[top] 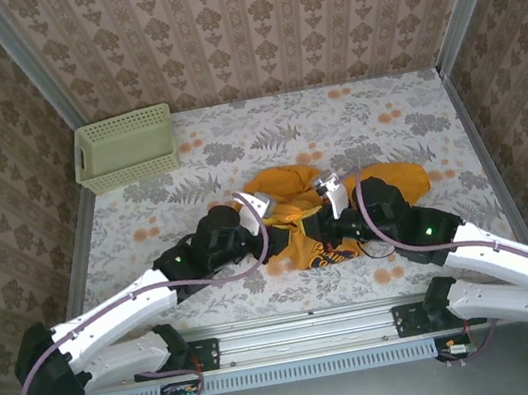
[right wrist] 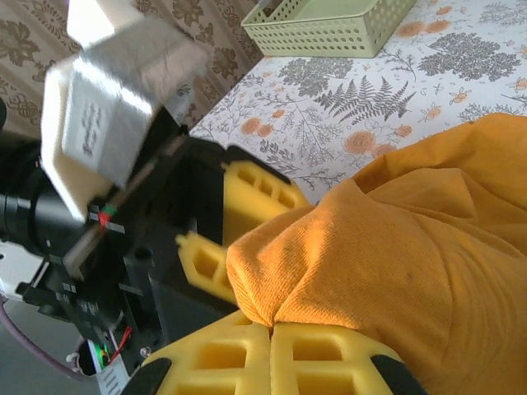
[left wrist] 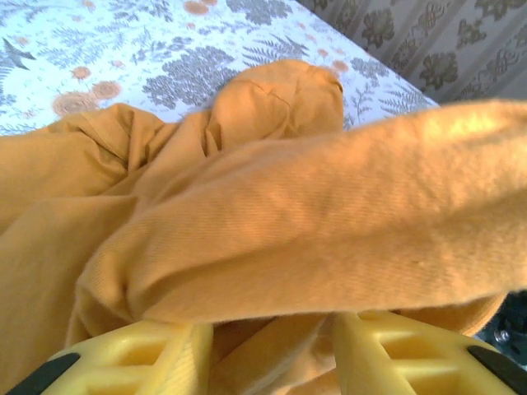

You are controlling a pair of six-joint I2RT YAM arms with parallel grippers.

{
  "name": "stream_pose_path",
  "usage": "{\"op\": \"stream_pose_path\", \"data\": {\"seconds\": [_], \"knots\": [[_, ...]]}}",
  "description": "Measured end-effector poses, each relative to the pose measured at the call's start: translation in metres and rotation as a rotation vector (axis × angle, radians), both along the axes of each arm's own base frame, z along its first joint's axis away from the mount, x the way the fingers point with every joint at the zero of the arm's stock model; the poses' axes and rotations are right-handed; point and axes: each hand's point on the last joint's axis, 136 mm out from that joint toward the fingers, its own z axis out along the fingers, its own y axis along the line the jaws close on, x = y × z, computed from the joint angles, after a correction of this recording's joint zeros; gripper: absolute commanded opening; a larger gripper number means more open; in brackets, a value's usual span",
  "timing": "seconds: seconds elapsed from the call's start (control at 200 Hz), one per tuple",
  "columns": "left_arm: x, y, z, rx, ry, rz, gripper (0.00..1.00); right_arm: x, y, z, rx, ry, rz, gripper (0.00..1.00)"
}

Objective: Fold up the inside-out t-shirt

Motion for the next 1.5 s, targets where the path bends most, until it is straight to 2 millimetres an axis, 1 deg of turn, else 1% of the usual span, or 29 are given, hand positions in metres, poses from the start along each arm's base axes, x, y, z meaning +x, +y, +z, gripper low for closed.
{"op": "stream_pose_path", "data": {"seconds": [0.075, 0.21, 0.325, 0.405, 0.48, 0.63, 0.715, 0.74, 0.765, 0.775, 0.8, 0.81, 0.825, 0.835, 0.84, 0.845, 0.875, 0.89, 0.905, 0.935, 1.01, 1.095, 1.14, 1.21, 1.295, 1.395, 1.445, 1.5], "knots": [[-0.001, 0.002, 0.004, -0.029, 0.002, -0.011, 0.45, -0.001, 0.000, 0.000, -0.003, -0.005, 0.005, 0.00], [-0.011, -0.006, 0.008, -0.060, 0.018, -0.078, 0.41, -0.003, 0.002, -0.002, 0.001, -0.001, 0.021, 0.00], [-0.016, -0.011, 0.005, -0.064, 0.038, -0.113, 0.29, -0.003, 0.003, -0.002, 0.005, -0.003, 0.025, 0.00], [-0.016, -0.013, -0.001, -0.050, 0.046, -0.124, 0.23, -0.002, 0.003, -0.002, 0.005, -0.003, 0.021, 0.00], [-0.017, -0.013, -0.004, -0.041, 0.049, -0.127, 0.16, 0.001, 0.000, -0.002, -0.002, -0.008, -0.001, 0.00], [-0.016, -0.011, -0.006, -0.025, 0.051, -0.117, 0.00, 0.006, -0.003, -0.003, -0.012, -0.015, -0.033, 0.00], [-0.013, -0.011, -0.003, -0.017, 0.037, -0.100, 0.00, 0.008, -0.005, -0.006, -0.025, -0.013, -0.048, 0.00], [-0.012, -0.010, -0.002, -0.014, 0.035, -0.094, 0.00, 0.008, -0.006, -0.008, -0.030, -0.011, -0.053, 0.03], [-0.011, -0.010, -0.001, -0.012, 0.030, -0.086, 0.00, 0.009, -0.006, -0.009, -0.034, -0.009, -0.056, 0.08], [-0.011, -0.010, 0.000, -0.010, 0.029, -0.083, 0.00, 0.009, -0.006, -0.009, -0.037, -0.008, -0.058, 0.08], [-0.009, -0.008, 0.001, -0.005, 0.025, -0.072, 0.00, 0.011, -0.006, -0.011, -0.043, -0.003, -0.066, 0.17], [-0.009, -0.008, 0.002, -0.005, 0.024, -0.070, 0.00, 0.011, -0.007, -0.012, -0.046, -0.003, -0.068, 0.17], [-0.008, -0.007, 0.002, -0.003, 0.022, -0.064, 0.00, 0.012, -0.007, -0.014, -0.051, -0.001, -0.073, 0.23], [-0.008, -0.006, 0.003, -0.002, 0.020, -0.060, 0.00, 0.012, -0.007, -0.014, -0.052, 0.000, -0.075, 0.26], [-0.008, -0.006, 0.003, -0.001, 0.019, -0.058, 0.00, 0.013, -0.007, -0.014, -0.052, 0.002, -0.078, 0.26], [-0.008, -0.005, 0.004, -0.001, 0.018, -0.056, 0.00, 0.013, -0.008, -0.015, -0.056, 0.002, -0.079, 0.30], [-0.007, -0.002, 0.007, 0.003, 0.013, -0.043, 0.00, 0.014, -0.008, -0.018, -0.061, 0.009, -0.087, 0.37], [-0.006, -0.001, 0.009, 0.003, 0.008, -0.036, 0.00, 0.015, -0.009, -0.019, -0.069, 0.007, -0.089, 0.39], [-0.006, 0.001, 0.011, 0.004, 0.005, -0.028, 0.00, 0.016, -0.010, -0.021, -0.071, 0.015, -0.098, 0.42], [-0.005, 0.005, 0.017, 0.004, -0.005, -0.013, 0.00, 0.017, -0.012, -0.023, -0.081, 0.021, -0.110, 0.47], [-0.002, 0.015, 0.038, -0.013, -0.040, 0.028, 0.00, 0.022, -0.019, -0.028, -0.107, 0.024, -0.130, 0.54], [0.001, 0.028, 0.063, -0.040, -0.082, 0.070, 0.00, 0.028, -0.027, -0.032, -0.118, 0.033, -0.159, 0.59], [0.004, 0.037, 0.076, -0.054, -0.105, 0.097, 0.00, 0.032, -0.034, -0.039, -0.129, 0.042, -0.177, 0.61], [0.007, 0.047, 0.086, -0.065, -0.128, 0.127, 0.00, 0.035, -0.040, -0.054, -0.154, 0.059, -0.187, 0.63], [0.008, 0.058, 0.087, -0.053, -0.131, 0.152, 0.00, 0.032, -0.040, -0.080, -0.198, 0.097, -0.162, 0.63], [0.009, 0.063, 0.081, -0.024, -0.125, 0.165, 0.00, 0.028, -0.035, -0.110, -0.246, 0.155, -0.121, 0.62], [0.009, 0.066, 0.076, 0.000, -0.120, 0.171, 0.00, 0.025, -0.032, -0.118, -0.259, 0.170, -0.101, 0.62], [0.012, 0.070, 0.073, 0.024, -0.122, 0.185, 0.00, 0.022, -0.029, -0.122, -0.266, 0.174, -0.081, 0.63]]}}
